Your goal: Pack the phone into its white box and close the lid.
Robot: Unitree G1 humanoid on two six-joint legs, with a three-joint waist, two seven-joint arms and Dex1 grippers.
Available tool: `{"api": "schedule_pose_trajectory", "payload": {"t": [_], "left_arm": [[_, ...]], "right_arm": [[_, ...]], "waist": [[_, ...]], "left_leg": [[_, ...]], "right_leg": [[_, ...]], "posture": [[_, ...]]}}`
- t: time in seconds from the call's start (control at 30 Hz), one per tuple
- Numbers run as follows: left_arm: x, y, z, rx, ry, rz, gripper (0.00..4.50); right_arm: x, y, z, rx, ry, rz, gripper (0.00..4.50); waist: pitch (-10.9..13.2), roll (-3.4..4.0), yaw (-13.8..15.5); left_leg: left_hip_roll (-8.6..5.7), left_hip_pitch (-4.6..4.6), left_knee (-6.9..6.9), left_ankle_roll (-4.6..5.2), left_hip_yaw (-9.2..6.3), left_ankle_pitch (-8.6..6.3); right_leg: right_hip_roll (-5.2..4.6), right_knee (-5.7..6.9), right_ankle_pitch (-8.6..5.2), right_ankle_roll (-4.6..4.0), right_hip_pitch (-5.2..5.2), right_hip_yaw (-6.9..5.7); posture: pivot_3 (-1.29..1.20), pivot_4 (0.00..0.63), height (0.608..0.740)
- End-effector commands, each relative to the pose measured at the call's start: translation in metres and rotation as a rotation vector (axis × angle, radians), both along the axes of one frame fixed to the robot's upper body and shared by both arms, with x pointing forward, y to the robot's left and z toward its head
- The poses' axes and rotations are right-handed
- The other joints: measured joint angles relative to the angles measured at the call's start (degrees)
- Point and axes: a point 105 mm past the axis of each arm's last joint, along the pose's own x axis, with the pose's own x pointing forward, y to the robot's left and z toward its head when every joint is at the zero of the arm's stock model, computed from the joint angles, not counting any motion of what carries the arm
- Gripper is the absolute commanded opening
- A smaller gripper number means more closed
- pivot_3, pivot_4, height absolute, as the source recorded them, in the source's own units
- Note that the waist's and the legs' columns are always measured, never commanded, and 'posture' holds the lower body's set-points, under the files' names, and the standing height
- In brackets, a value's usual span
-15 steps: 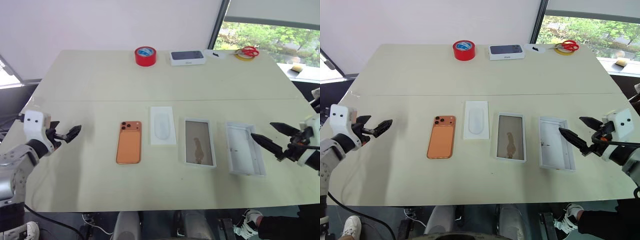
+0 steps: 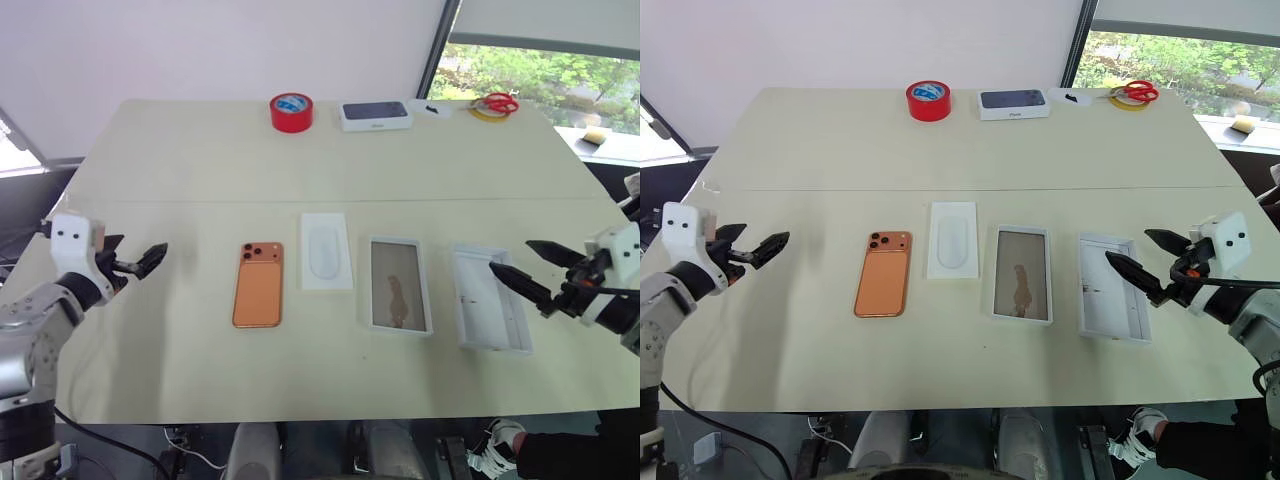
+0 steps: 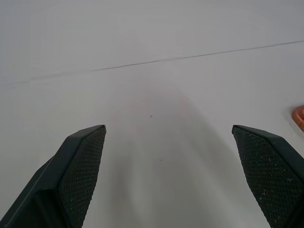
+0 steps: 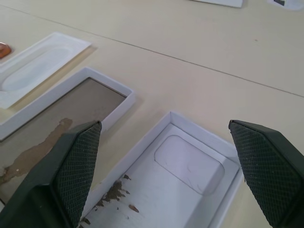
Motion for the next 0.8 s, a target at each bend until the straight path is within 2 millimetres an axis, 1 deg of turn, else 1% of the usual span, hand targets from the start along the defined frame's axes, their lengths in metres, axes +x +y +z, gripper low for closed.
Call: {"api": "schedule_pose_trajectory", "payload": {"t": [0.03,0.1,0.2,0.3,0.4,0.43,0.5,0.57,0.67,0.8], "left_arm": [[0.002,-0.015,0.013,-0.006,-0.055,-0.04,4.47],[0.004,-0.031,0.013,-0.032,-0.064,-0.085,4.47],[0.006,-0.063,0.01,-0.084,-0.057,-0.171,4.47],[0.005,-0.102,0.013,-0.124,-0.044,-0.303,4.47],[0.005,-0.136,0.006,-0.163,0.021,-0.398,4.47],[0.006,-0.147,0.007,-0.185,0.038,-0.424,4.47],[0.014,-0.16,0.005,-0.226,0.098,-0.4,4.47],[0.021,-0.172,0.005,-0.267,0.143,-0.372,4.47],[0.028,-0.188,0.003,-0.35,0.231,-0.343,4.47],[0.027,-0.208,-0.008,-0.383,0.36,-0.334,4.47]], "right_arm": [[0.003,0.011,0.013,-0.019,-0.058,0.044,4.49],[0.008,0.016,0.013,-0.027,-0.062,0.061,4.49],[0.016,0.026,0.019,-0.03,-0.077,0.08,4.49],[0.02,0.044,0.028,-0.05,-0.096,0.146,4.49],[0.025,0.057,0.028,-0.097,-0.098,0.183,4.49],[0.027,0.064,0.03,-0.111,-0.107,0.199,4.49],[0.03,0.078,0.033,-0.131,-0.123,0.228,4.49],[0.031,0.088,0.033,-0.154,-0.124,0.255,4.49],[0.028,0.096,0.032,-0.18,-0.124,0.284,4.49],[0.023,0.1,0.031,-0.189,-0.124,0.301,4.49]], "waist": [[0.0,0.0,-0.02],[0.0,0.0,-0.04],[0.0,0.0,-0.06],[0.0,-0.01,0.03],[0.0,-0.01,0.01],[0.0,-0.01,0.02],[0.0,-0.01,0.02],[0.0,-0.02,0.0],[0.01,-0.05,0.15],[0.02,-0.07,-0.03]], "left_leg": [[0.0,0.0,0.0,0.0,0.0,0.0],[0.0,0.0,0.01,0.0,-0.01,0.0],[0.0,0.0,0.02,0.0,-0.01,0.0],[0.0,0.0,0.02,0.0,-0.02,0.01],[-0.01,0.0,0.04,0.0,-0.03,0.01],[-0.01,0.0,0.06,0.0,-0.04,0.01],[-0.02,0.0,0.06,0.0,-0.04,0.01],[-0.02,0.0,0.07,0.01,-0.06,0.02],[-0.04,-0.01,0.08,0.01,-0.08,0.02],[-0.06,-0.02,0.09,0.01,-0.09,0.02]], "right_leg": [[0.0,0.0,0.0,0.0,0.0,0.0],[0.01,0.0,0.0,0.0,0.0,0.0],[0.01,0.02,0.0,0.0,0.01,0.0],[0.02,0.02,0.0,0.01,0.01,0.01],[0.02,0.03,0.0,0.01,0.03,0.0],[0.03,0.03,0.01,0.01,0.04,0.0],[0.02,0.03,0.01,0.02,0.04,0.01],[0.04,0.06,0.01,0.02,0.03,0.01],[0.03,0.05,0.0,0.03,0.06,0.01],[0.02,0.06,0.0,0.04,0.05,0.0]], "posture": [[0.0,0.15,0.73],[0.0,0.15,0.73],[0.0,0.15,0.73],[0.0,0.15,0.73],[0.0,0.15,0.73],[0.0,0.15,0.73],[0.0,0.15,0.73],[0.0,0.15,0.73],[0.0,0.15,0.73],[0.0,0.15,0.73]]}}
